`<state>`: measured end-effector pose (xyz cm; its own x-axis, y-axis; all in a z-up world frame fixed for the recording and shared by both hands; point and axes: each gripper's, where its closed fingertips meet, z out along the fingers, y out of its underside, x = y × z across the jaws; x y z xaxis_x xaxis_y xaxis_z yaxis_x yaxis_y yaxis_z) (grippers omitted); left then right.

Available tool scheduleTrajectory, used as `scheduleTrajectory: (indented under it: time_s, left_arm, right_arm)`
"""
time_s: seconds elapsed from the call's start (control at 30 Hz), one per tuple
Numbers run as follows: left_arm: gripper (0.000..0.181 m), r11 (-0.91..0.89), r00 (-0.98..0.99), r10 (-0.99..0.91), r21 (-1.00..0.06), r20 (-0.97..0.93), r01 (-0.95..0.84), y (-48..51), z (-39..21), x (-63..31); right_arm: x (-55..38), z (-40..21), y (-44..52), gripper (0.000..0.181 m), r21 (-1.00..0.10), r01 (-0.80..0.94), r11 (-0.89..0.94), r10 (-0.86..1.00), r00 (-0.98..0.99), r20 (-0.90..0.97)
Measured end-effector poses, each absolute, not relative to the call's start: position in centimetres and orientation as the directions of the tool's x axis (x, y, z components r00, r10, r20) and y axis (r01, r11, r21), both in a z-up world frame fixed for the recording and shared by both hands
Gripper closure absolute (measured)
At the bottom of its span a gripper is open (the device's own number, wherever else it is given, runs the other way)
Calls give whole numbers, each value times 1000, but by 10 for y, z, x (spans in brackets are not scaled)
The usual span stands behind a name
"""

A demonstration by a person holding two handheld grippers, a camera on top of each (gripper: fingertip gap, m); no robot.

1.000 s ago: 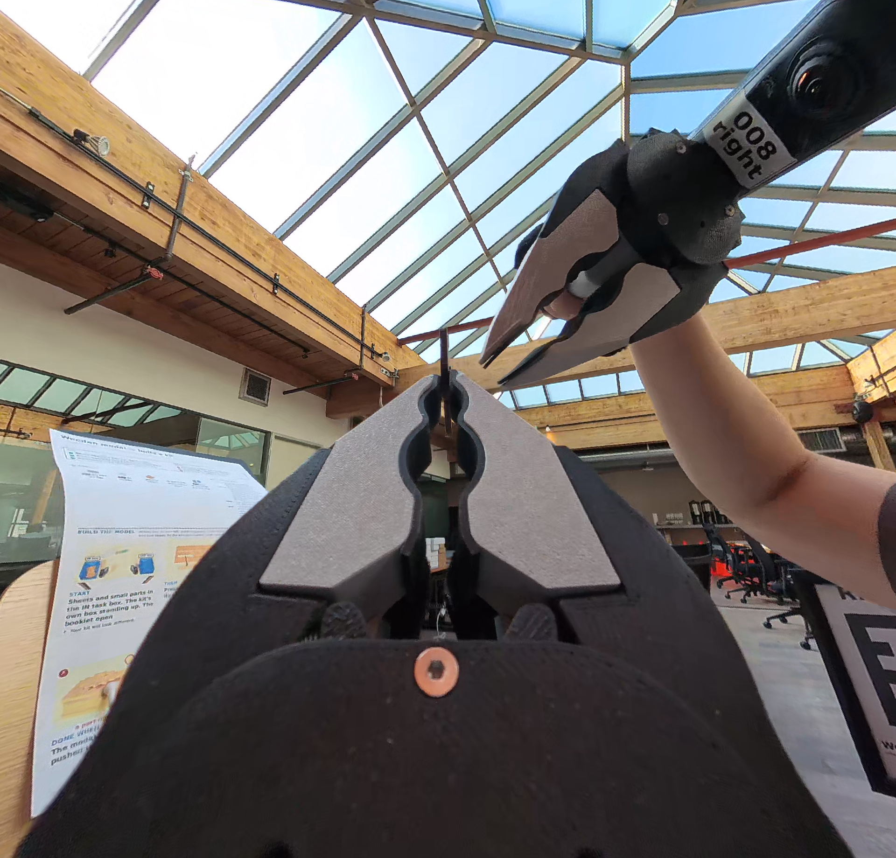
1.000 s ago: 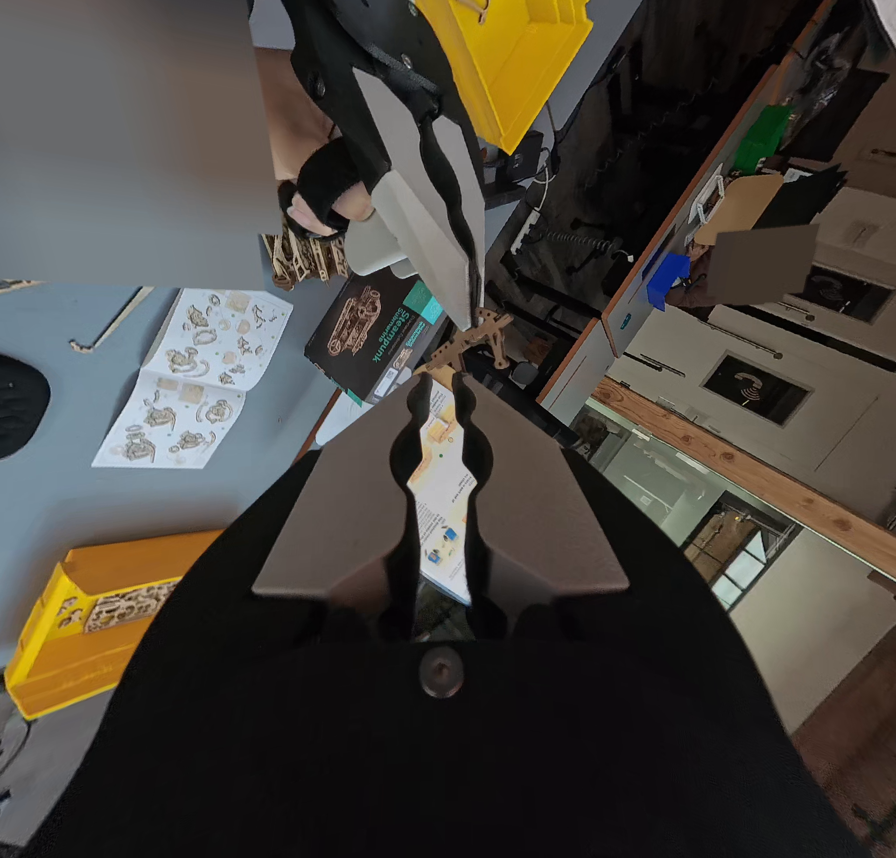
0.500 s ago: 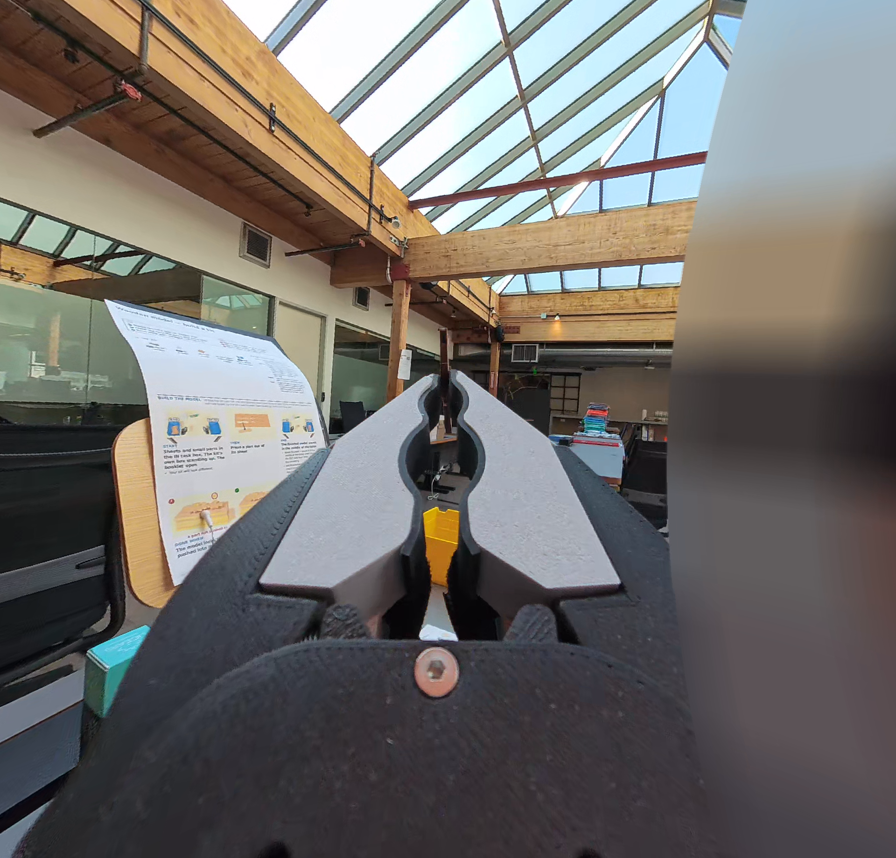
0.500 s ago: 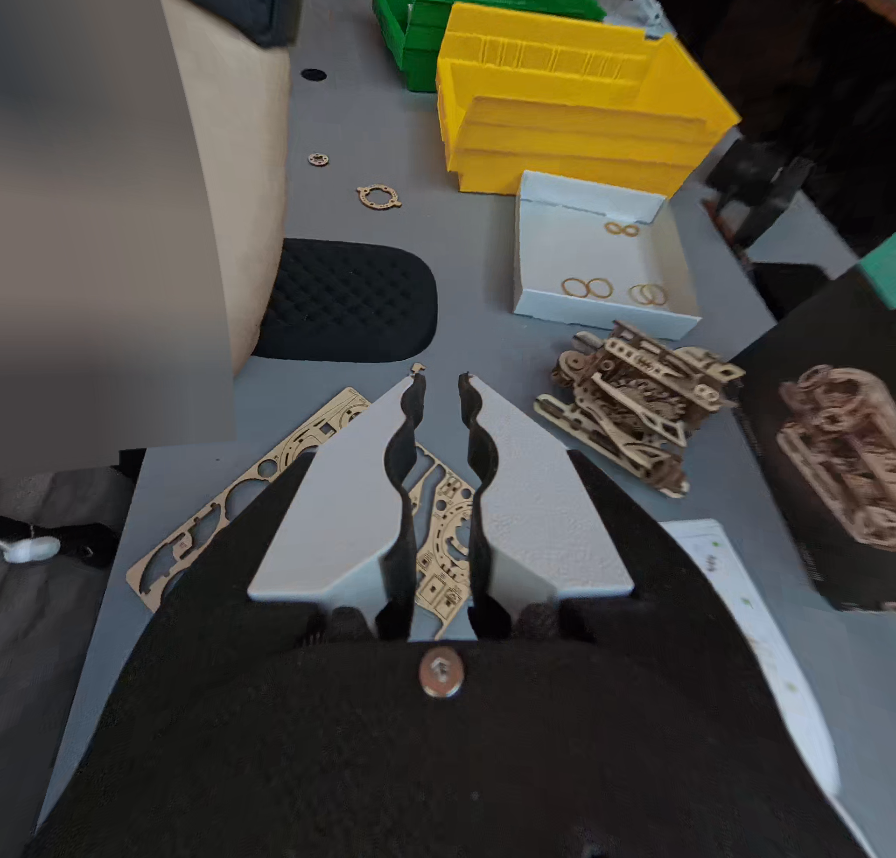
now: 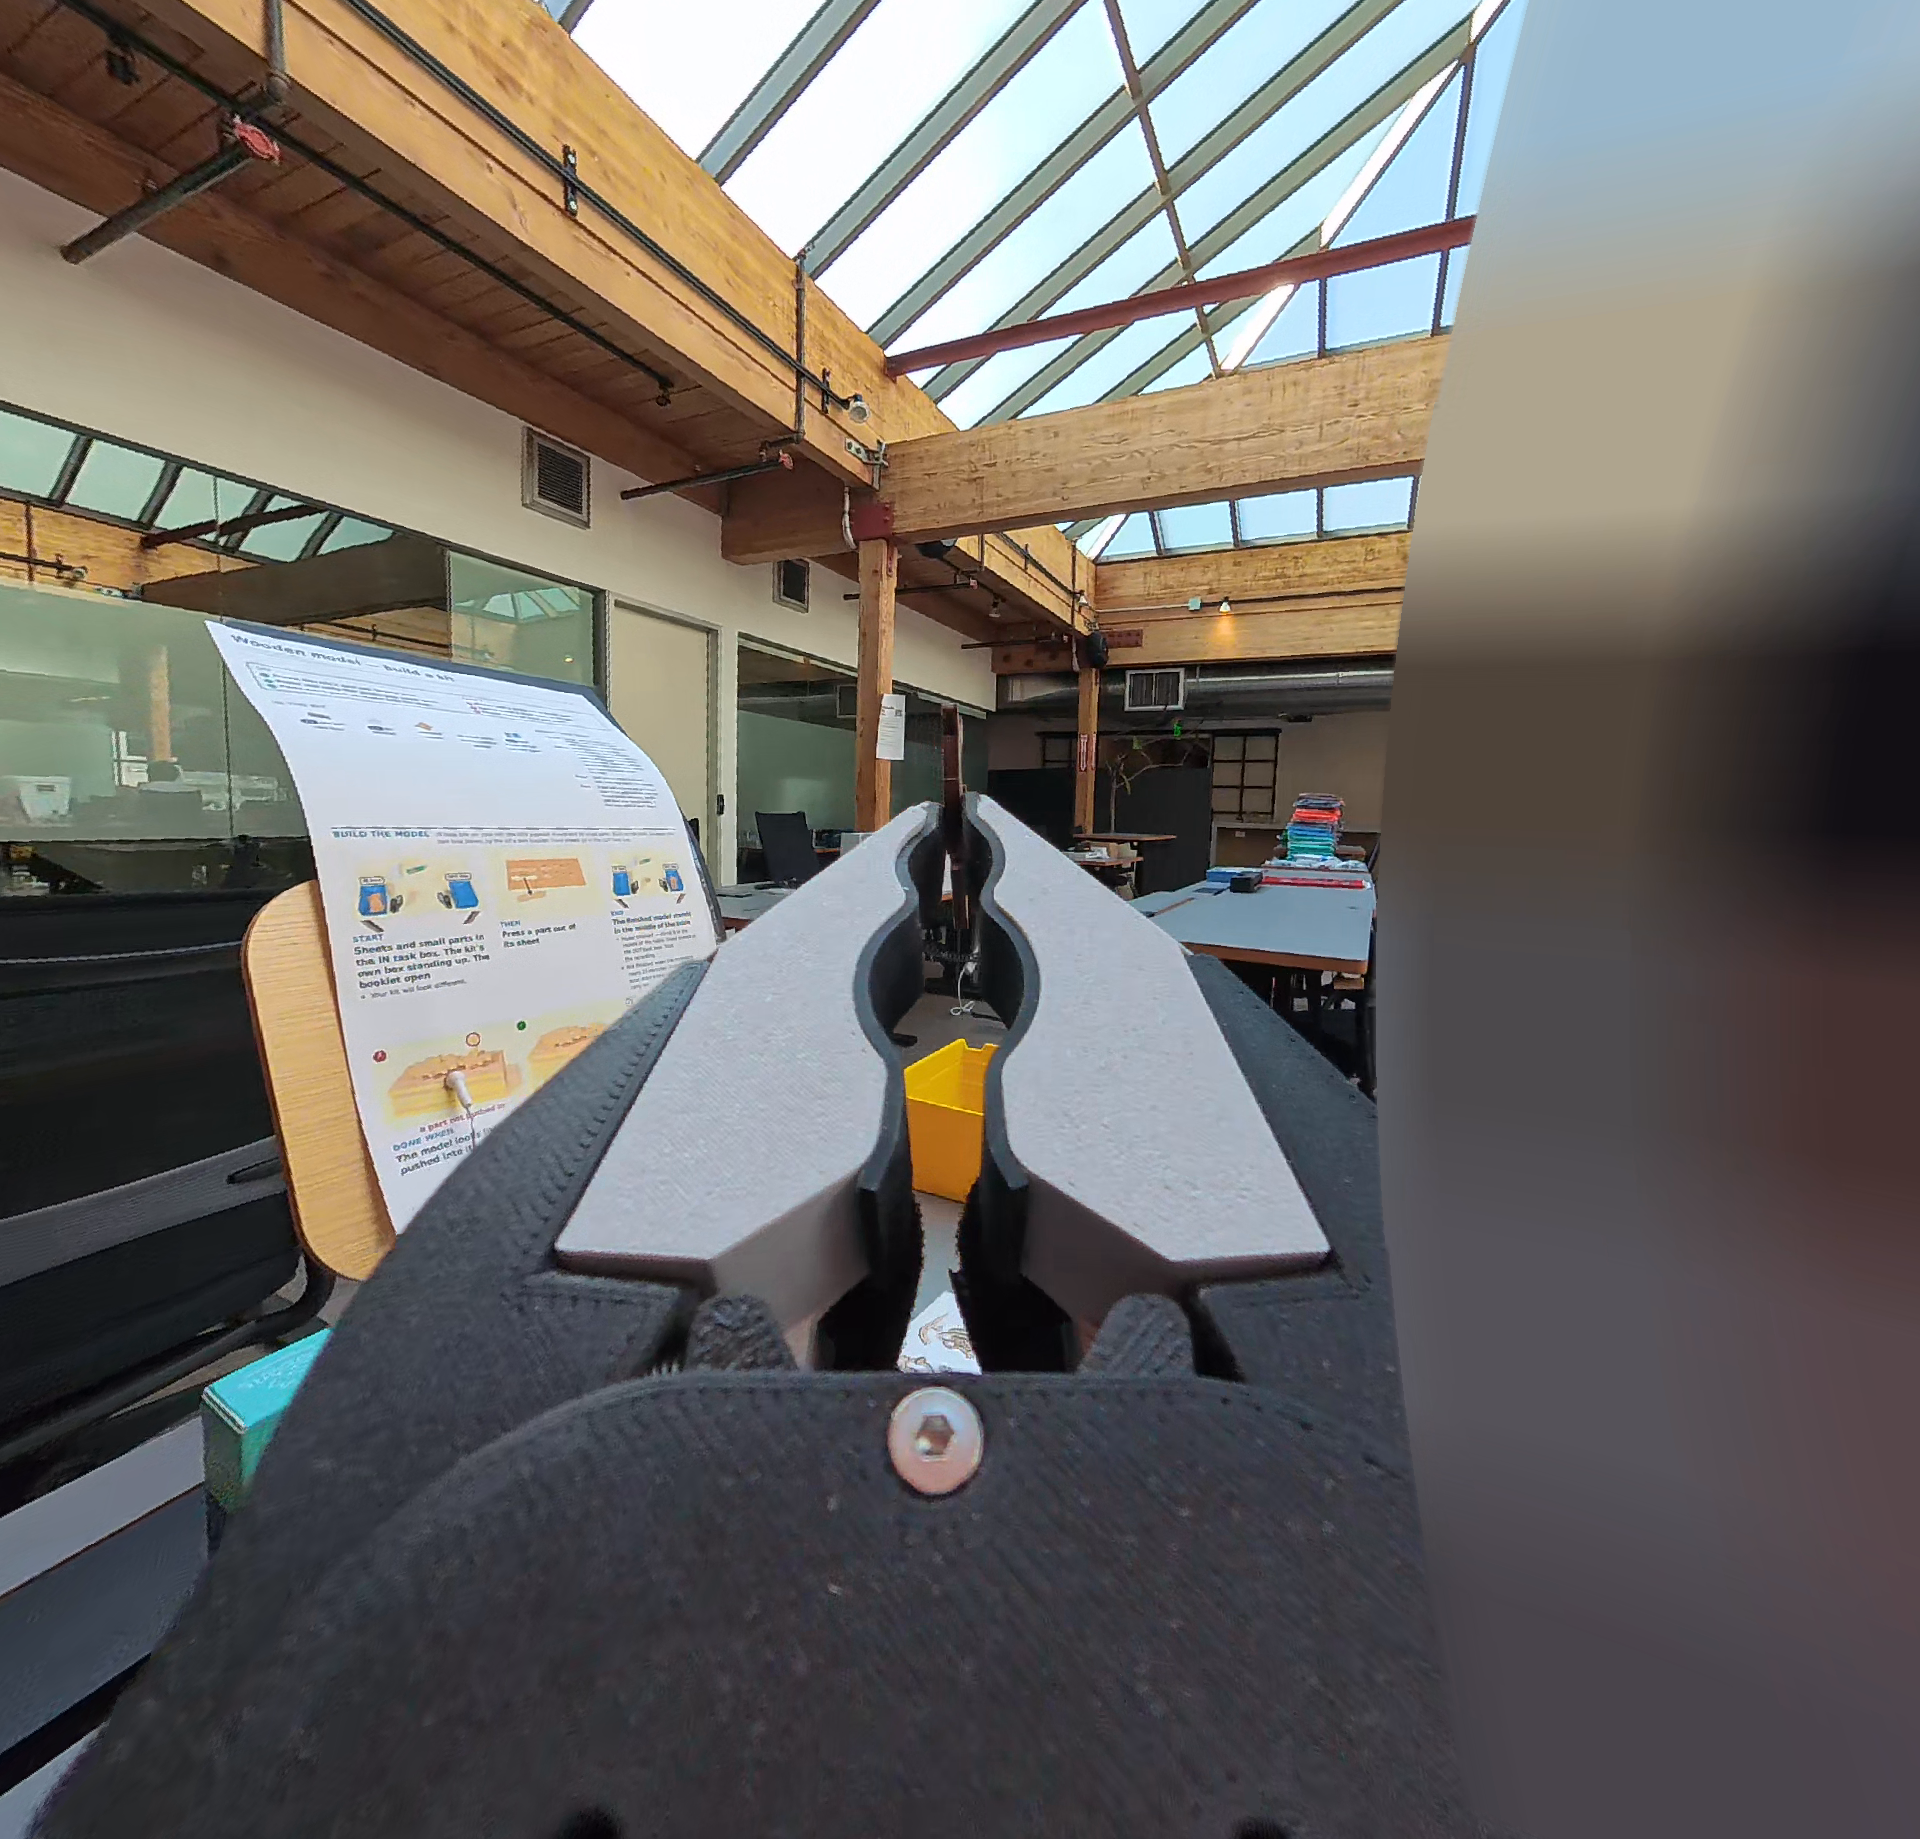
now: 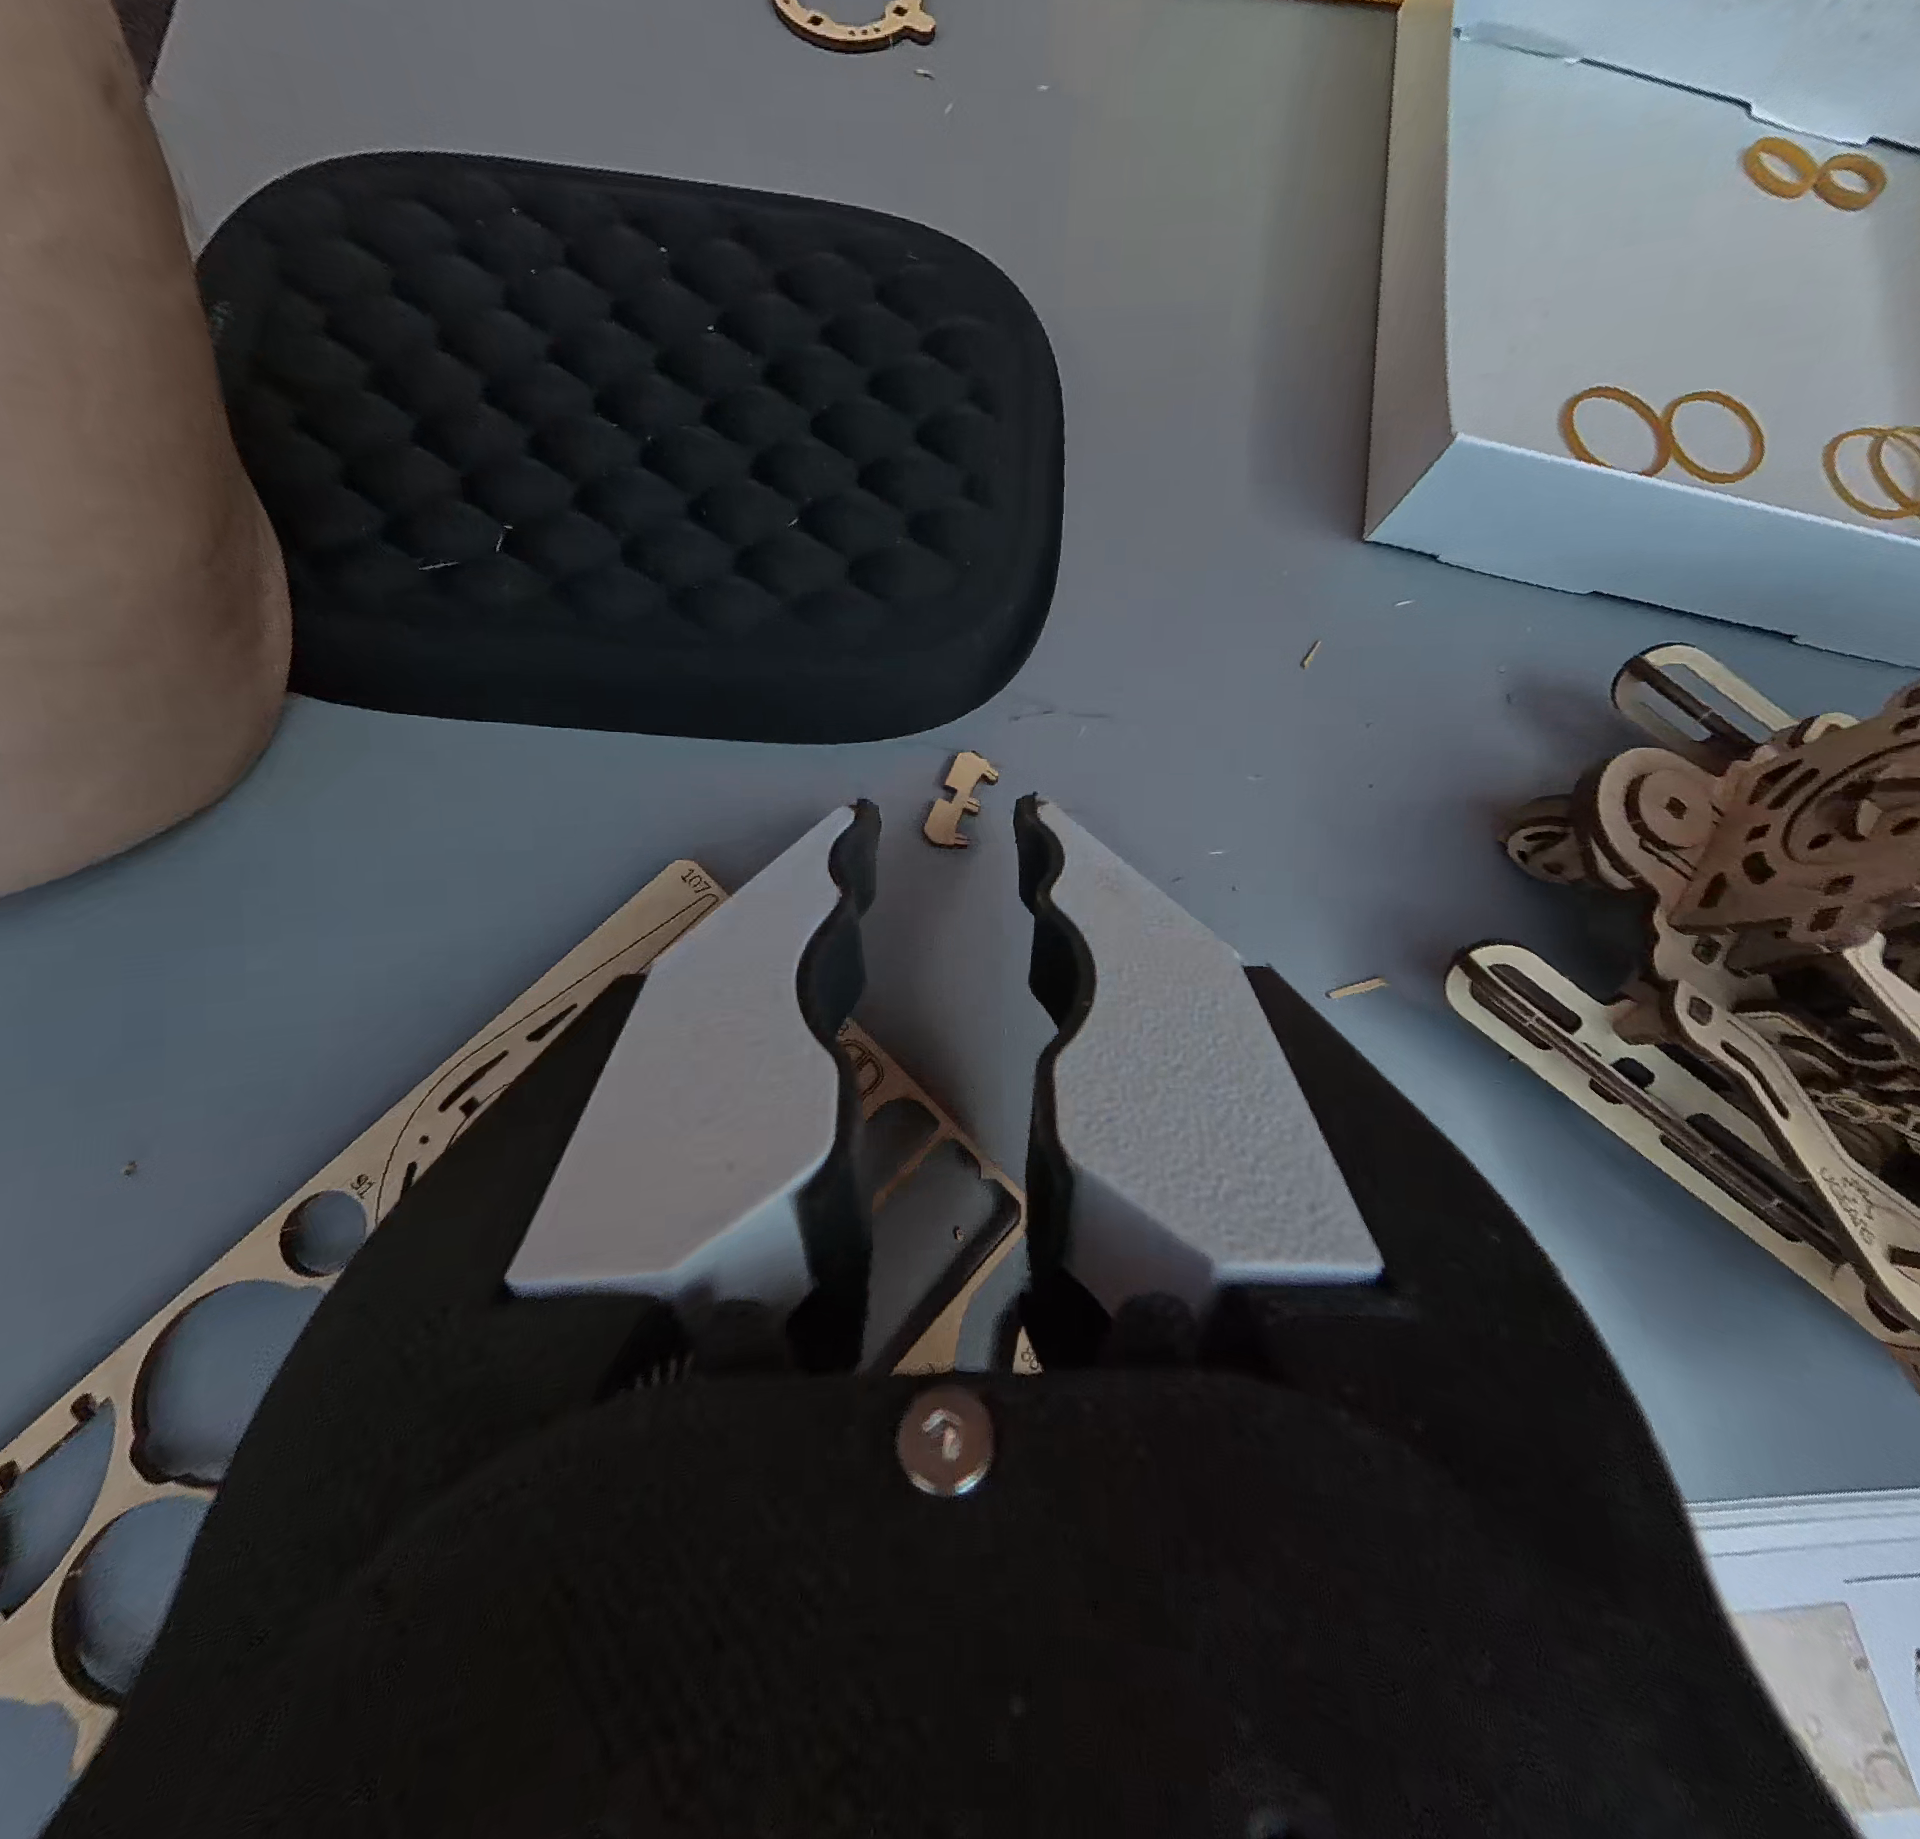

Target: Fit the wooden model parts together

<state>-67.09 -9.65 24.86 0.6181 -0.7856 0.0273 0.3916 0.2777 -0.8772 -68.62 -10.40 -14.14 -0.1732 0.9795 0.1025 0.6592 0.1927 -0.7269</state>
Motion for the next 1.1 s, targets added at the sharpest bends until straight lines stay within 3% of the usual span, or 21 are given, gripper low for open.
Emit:
scheduleTrajectory:
  time_s: [0.23,0.33,0.4,0.6,0.73,0.87,0.97,1.1]
  left_arm:
    - [181,257,599,-800,-888,26,382,-94,246,-663]
    - [181,257,599,-800,-888,26,382,-95,246,-664]
    - [181,257,598,-801,-886,29,386,-95,246,-665]
    - [181,262,594,-804,-897,1,355,-91,242,-659]
    - [181,304,597,-799,-901,-64,309,-84,239,-648]
    - [181,392,641,-754,-880,-141,267,-73,241,-633]
    - [181,478,682,-701,-847,-208,233,-70,243,-621]
    - [181,516,681,-690,-827,-247,223,-72,244,-610]
  right_arm:
    - [-693,-149,-101,155,-689,712,132,985,-173,10]
    - [-693,-152,-103,164,-663,730,168,979,-205,23]
    - [-692,-152,-107,172,-665,721,193,970,-240,21]
    - [-686,-140,-95,173,-708,682,184,976,-210,51]
    - [-655,-50,-60,173,-825,549,136,991,-81,110]
    - [-597,123,-39,173,-938,291,185,973,80,217]
    - [-568,221,-53,174,-934,215,285,934,158,321]
    - [-571,259,-75,174,-888,297,352,899,155,409]
